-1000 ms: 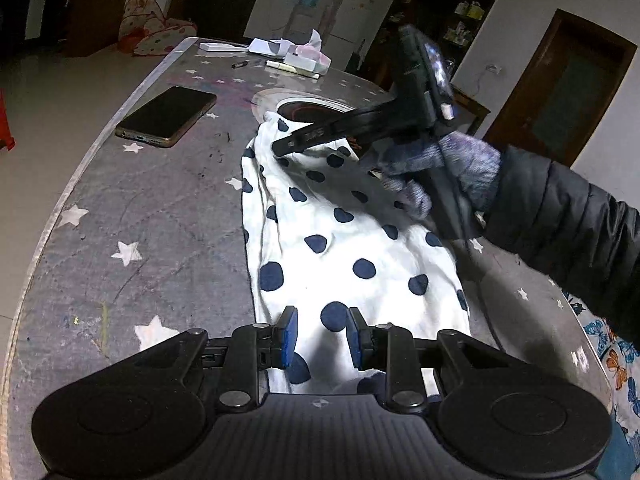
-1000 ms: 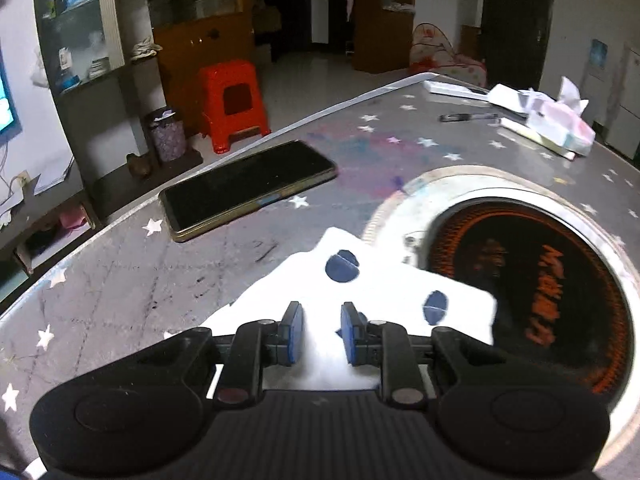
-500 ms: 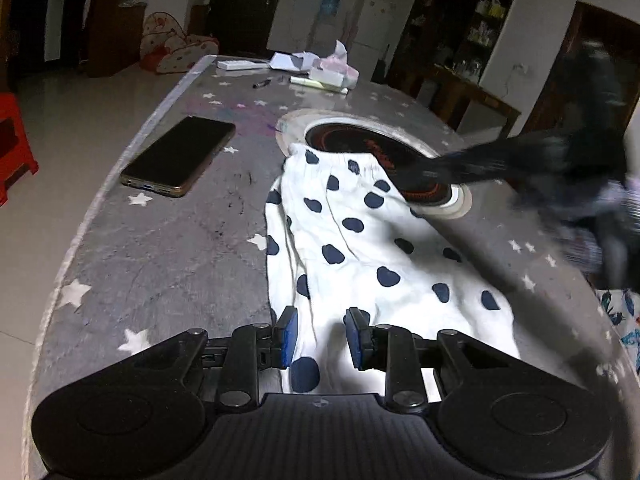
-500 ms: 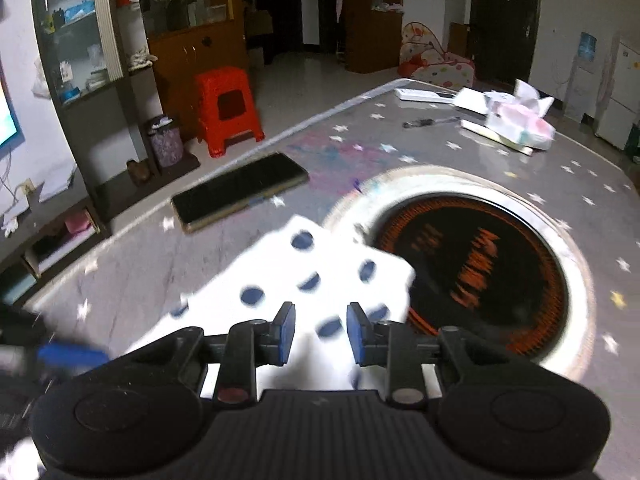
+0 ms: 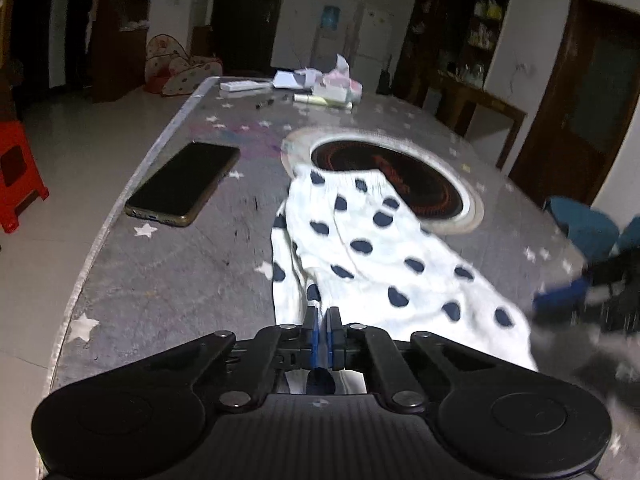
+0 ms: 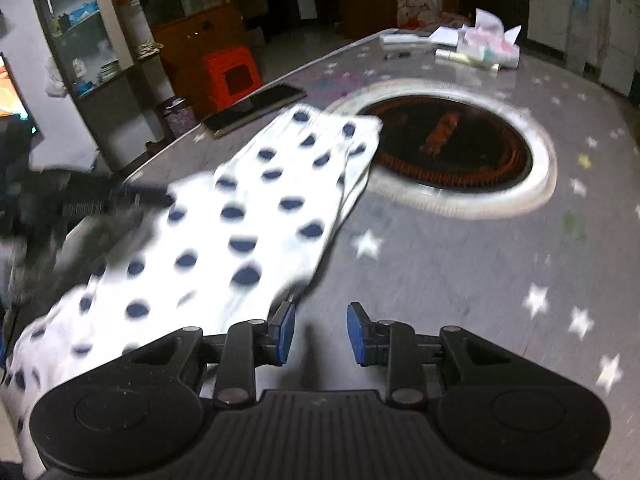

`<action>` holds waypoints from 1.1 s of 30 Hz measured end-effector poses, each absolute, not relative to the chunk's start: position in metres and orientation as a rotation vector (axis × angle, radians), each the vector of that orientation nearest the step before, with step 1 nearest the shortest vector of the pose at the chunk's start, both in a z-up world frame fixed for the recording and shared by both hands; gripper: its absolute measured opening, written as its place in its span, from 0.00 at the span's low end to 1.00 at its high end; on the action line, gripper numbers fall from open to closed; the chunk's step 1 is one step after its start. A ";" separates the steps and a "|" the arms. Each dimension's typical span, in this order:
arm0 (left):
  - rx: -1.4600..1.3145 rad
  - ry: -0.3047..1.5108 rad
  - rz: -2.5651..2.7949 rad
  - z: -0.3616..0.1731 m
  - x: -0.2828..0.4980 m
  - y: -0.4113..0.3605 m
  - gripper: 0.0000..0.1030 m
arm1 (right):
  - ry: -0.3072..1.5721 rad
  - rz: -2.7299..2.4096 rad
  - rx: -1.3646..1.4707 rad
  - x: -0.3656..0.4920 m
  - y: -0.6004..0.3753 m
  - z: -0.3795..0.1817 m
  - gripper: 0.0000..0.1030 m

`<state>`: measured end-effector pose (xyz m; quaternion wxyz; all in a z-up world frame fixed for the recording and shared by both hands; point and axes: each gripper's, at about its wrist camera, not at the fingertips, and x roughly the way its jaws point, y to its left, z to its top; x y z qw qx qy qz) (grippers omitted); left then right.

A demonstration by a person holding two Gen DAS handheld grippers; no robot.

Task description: Fold clothes

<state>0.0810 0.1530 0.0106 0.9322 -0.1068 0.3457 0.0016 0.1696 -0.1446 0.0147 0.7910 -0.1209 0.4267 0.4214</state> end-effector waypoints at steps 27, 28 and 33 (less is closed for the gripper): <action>-0.101 0.817 0.088 -0.005 0.098 0.134 0.10 | 0.843 1.236 -0.197 0.165 -0.124 -0.009 0.32; -0.098 0.816 0.087 -0.005 0.098 0.133 0.11 | 0.853 1.242 -0.201 0.166 -0.122 -0.011 0.26; -0.075 0.814 0.093 -0.006 0.098 0.129 0.46 | 0.862 1.226 -0.259 0.159 -0.133 -0.003 0.05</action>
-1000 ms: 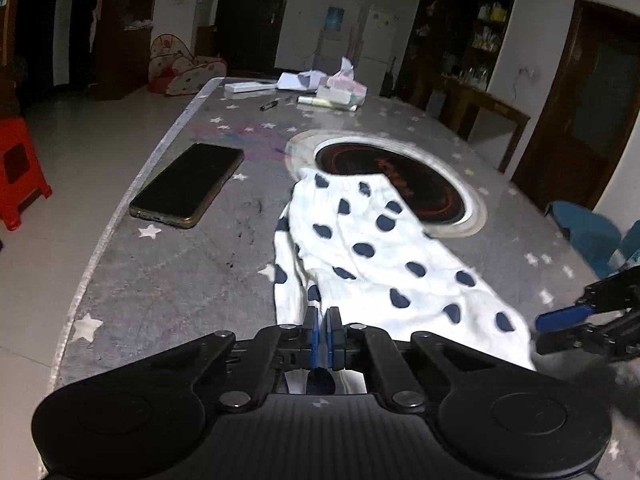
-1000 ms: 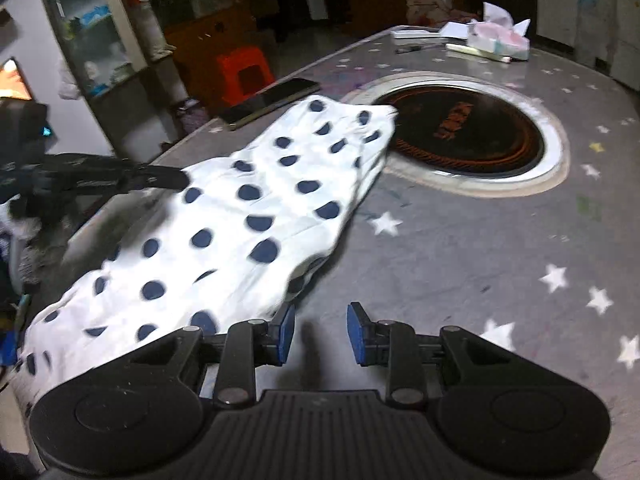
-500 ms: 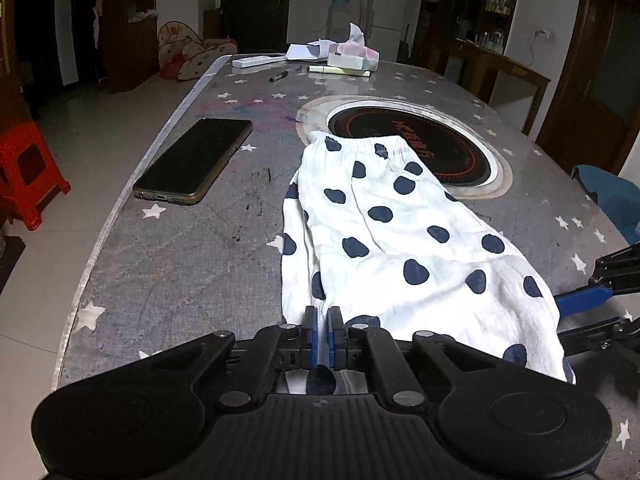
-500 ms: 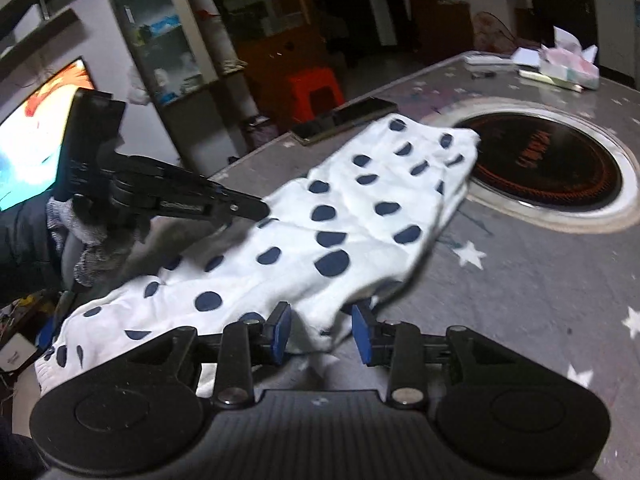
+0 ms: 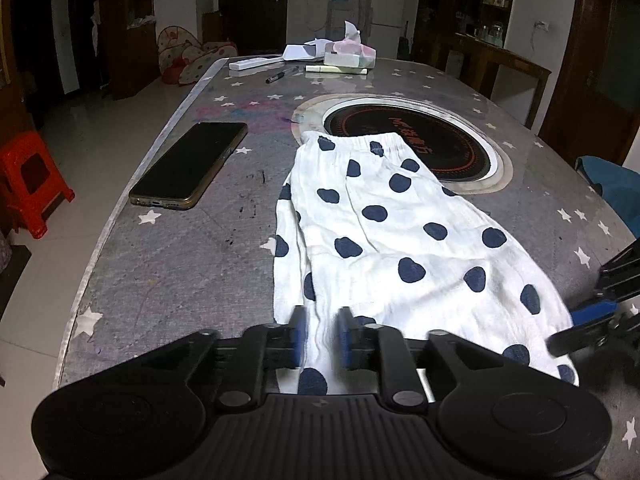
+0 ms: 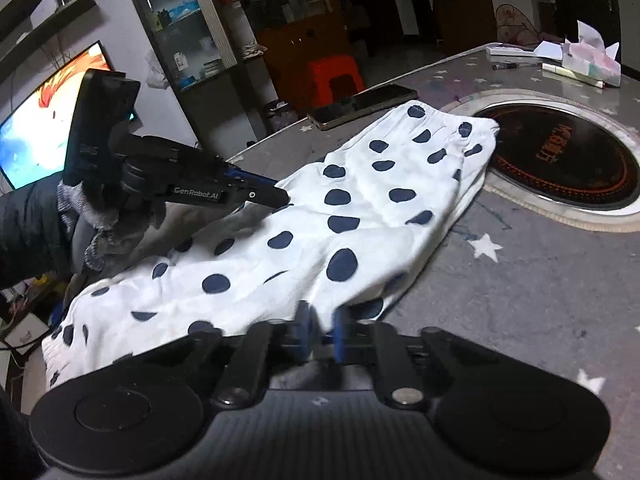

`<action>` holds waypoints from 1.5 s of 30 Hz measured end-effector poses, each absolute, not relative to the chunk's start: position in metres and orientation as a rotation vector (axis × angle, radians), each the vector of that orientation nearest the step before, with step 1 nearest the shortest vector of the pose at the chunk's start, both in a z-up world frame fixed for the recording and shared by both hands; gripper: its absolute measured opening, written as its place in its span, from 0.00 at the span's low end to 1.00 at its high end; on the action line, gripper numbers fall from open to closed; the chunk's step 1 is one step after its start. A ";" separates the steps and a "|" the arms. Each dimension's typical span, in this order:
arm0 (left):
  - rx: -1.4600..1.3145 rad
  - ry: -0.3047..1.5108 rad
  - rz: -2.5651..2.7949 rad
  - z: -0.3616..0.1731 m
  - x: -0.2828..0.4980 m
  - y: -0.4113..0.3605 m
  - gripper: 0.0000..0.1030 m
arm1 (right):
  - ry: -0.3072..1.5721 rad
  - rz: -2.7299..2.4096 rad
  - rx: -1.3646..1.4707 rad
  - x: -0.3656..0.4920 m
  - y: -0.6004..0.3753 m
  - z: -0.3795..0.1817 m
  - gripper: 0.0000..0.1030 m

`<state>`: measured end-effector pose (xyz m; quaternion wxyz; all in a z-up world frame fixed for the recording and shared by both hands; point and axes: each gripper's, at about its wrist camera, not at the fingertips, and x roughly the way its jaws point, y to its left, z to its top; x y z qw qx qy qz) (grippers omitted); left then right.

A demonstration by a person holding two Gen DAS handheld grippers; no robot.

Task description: Fold clothes

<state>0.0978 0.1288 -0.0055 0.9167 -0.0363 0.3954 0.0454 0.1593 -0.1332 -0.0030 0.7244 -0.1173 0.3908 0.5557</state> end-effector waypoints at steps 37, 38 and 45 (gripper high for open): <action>0.097 0.771 0.152 -0.005 0.024 0.119 0.87 | 0.734 1.111 -0.473 0.101 -0.113 0.017 0.35; 0.102 0.770 0.151 -0.005 0.020 0.117 0.90 | 0.726 1.125 -0.461 0.097 -0.109 0.019 0.38; 0.092 0.769 0.165 -0.012 0.001 0.114 0.95 | 0.734 1.194 -0.423 0.069 -0.087 0.009 0.45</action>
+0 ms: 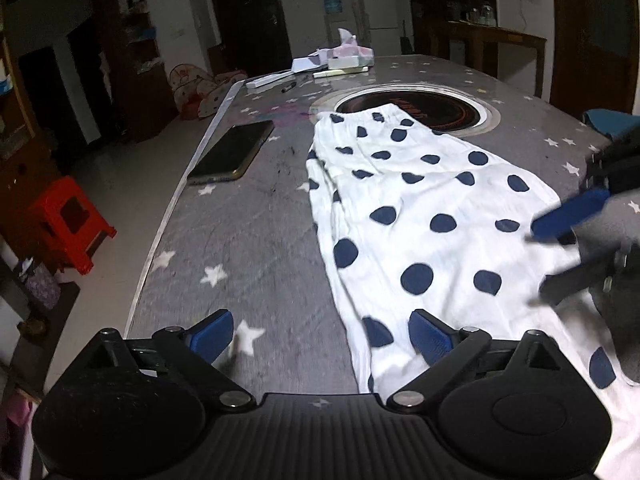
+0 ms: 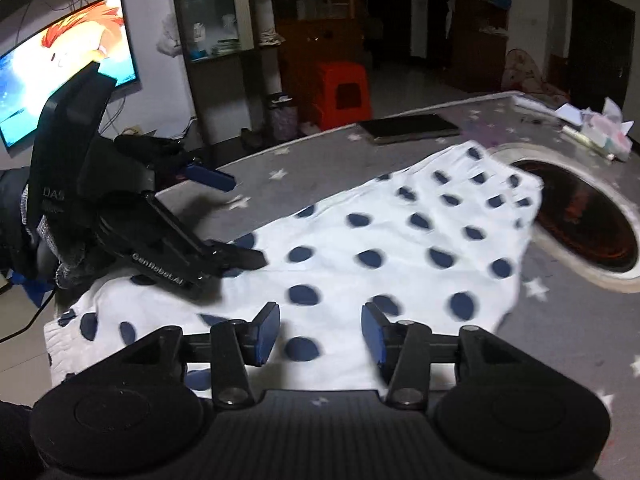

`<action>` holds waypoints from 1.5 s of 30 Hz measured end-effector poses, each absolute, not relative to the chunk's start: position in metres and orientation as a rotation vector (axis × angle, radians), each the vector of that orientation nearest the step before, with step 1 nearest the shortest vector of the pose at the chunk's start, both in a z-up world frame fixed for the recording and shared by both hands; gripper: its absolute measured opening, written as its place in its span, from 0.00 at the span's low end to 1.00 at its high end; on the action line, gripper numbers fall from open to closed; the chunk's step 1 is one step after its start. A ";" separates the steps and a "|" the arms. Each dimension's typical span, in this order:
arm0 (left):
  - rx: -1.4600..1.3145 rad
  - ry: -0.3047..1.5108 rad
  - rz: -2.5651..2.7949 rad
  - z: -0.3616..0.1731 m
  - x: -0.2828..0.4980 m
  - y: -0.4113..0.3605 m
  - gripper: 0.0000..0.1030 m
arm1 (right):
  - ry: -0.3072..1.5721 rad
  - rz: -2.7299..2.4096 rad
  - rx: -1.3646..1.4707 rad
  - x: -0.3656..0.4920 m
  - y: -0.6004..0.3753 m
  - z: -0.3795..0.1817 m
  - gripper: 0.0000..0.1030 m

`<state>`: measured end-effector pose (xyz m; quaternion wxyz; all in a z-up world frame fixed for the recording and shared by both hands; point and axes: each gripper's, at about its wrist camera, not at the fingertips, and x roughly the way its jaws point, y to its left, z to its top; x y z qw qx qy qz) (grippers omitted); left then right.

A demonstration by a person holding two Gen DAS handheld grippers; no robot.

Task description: Fold clothes

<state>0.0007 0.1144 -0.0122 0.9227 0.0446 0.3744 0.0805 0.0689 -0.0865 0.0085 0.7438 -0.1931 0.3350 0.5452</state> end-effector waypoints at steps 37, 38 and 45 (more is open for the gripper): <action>0.036 0.739 0.249 -0.018 -0.018 0.128 1.00 | 0.711 1.238 -0.540 -0.007 -0.114 -0.002 0.51; 0.033 0.740 0.251 -0.017 -0.019 0.128 1.00 | 0.713 1.234 -0.544 -0.008 -0.114 0.000 0.51; 0.009 0.705 0.253 0.000 -0.031 0.122 1.00 | 0.682 1.258 -0.463 -0.019 -0.114 0.024 0.51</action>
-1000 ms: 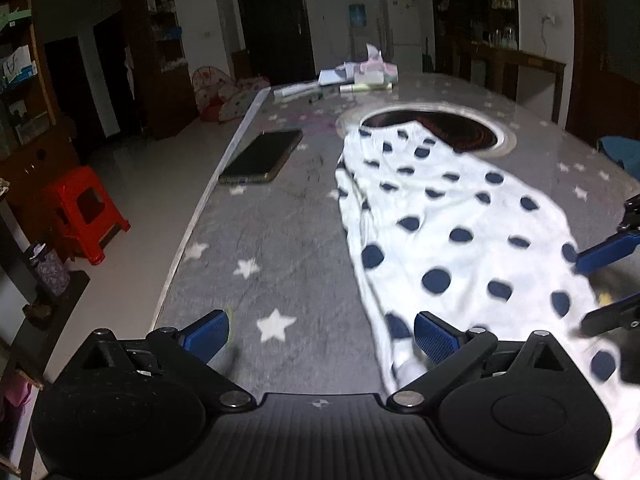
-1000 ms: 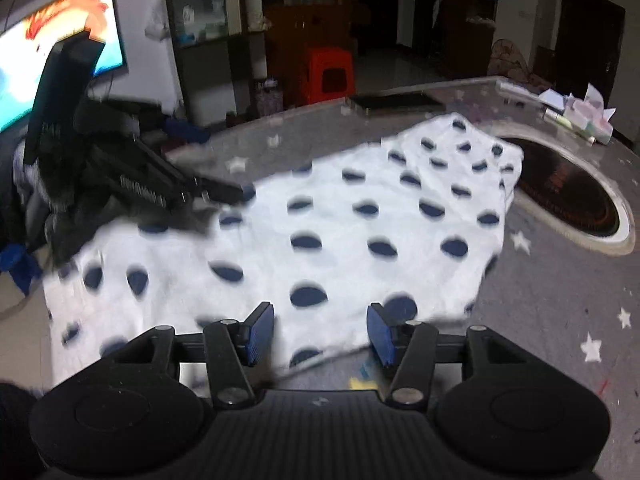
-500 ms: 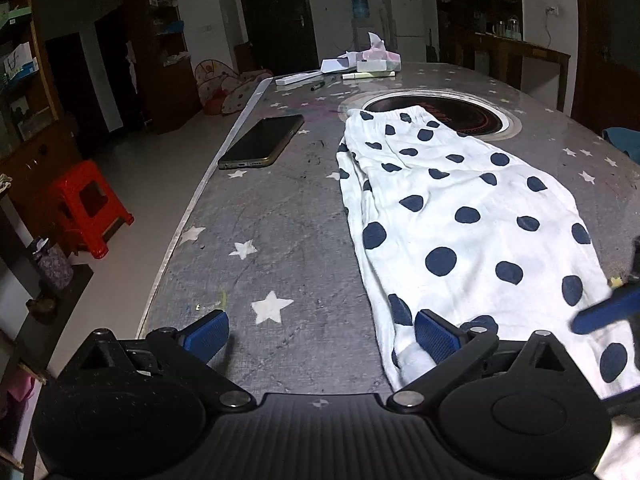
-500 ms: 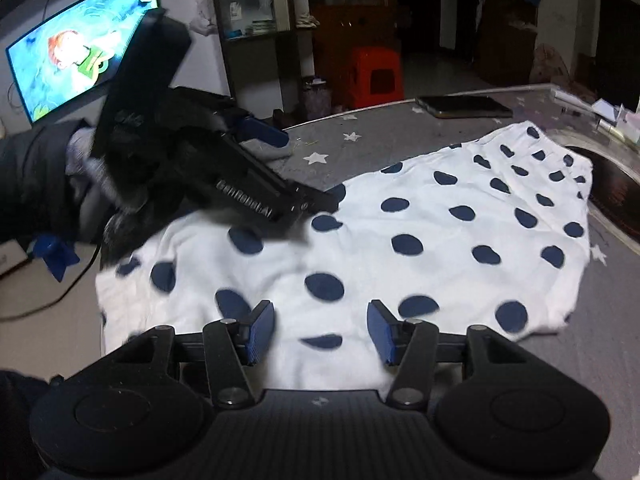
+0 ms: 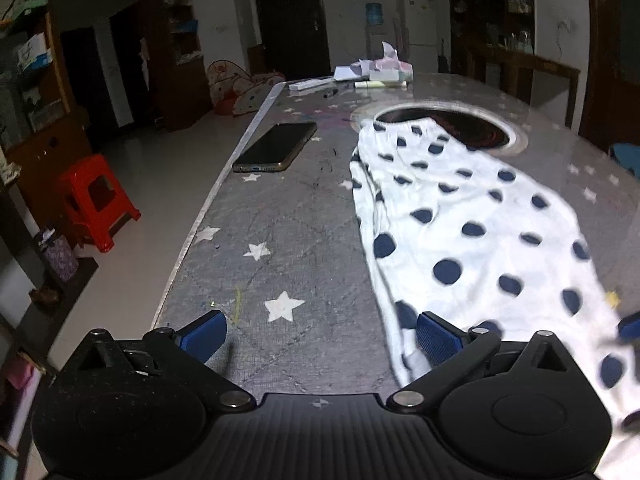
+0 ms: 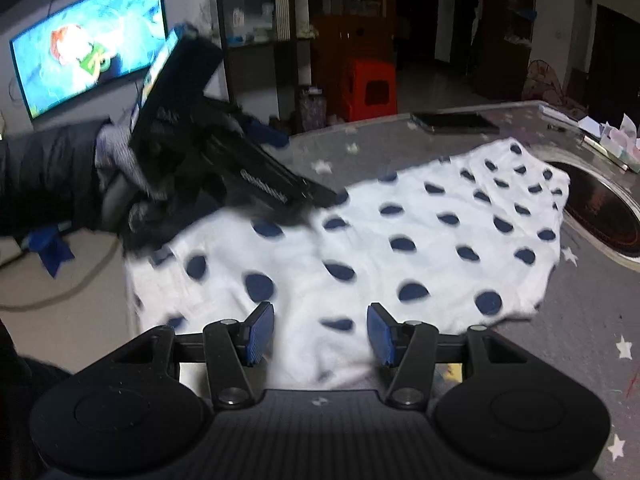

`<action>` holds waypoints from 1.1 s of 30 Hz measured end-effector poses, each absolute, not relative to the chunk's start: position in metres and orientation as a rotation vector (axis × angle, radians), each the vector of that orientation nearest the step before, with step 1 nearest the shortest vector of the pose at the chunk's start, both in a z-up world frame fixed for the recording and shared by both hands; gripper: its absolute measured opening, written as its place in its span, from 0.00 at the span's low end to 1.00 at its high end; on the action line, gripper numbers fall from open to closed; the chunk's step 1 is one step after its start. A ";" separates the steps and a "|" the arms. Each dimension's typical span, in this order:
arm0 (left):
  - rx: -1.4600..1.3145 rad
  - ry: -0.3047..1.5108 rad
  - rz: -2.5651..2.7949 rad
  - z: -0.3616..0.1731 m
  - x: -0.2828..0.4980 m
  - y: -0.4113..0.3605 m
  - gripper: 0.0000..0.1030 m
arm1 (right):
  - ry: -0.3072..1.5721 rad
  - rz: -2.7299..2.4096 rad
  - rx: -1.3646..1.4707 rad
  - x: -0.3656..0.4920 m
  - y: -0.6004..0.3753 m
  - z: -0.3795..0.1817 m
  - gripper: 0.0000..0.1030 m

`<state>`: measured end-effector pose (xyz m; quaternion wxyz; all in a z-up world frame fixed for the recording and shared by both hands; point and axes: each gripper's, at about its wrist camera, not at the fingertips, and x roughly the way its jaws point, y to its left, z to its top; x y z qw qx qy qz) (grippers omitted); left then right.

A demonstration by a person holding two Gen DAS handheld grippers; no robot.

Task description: Fold clothes

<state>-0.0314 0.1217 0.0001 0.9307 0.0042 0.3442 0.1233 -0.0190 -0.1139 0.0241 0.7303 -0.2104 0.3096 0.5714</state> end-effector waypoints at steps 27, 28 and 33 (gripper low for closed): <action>-0.119 0.709 0.241 0.010 -0.080 0.131 1.00 | 0.708 1.373 -0.424 -0.051 -0.115 0.024 0.50; -0.133 0.712 0.233 0.012 -0.083 0.129 1.00 | 0.706 1.395 -0.436 -0.057 -0.114 0.024 0.50; -0.216 0.742 0.130 0.022 -0.108 0.119 0.96 | 0.708 1.454 -0.503 -0.078 -0.111 0.019 0.49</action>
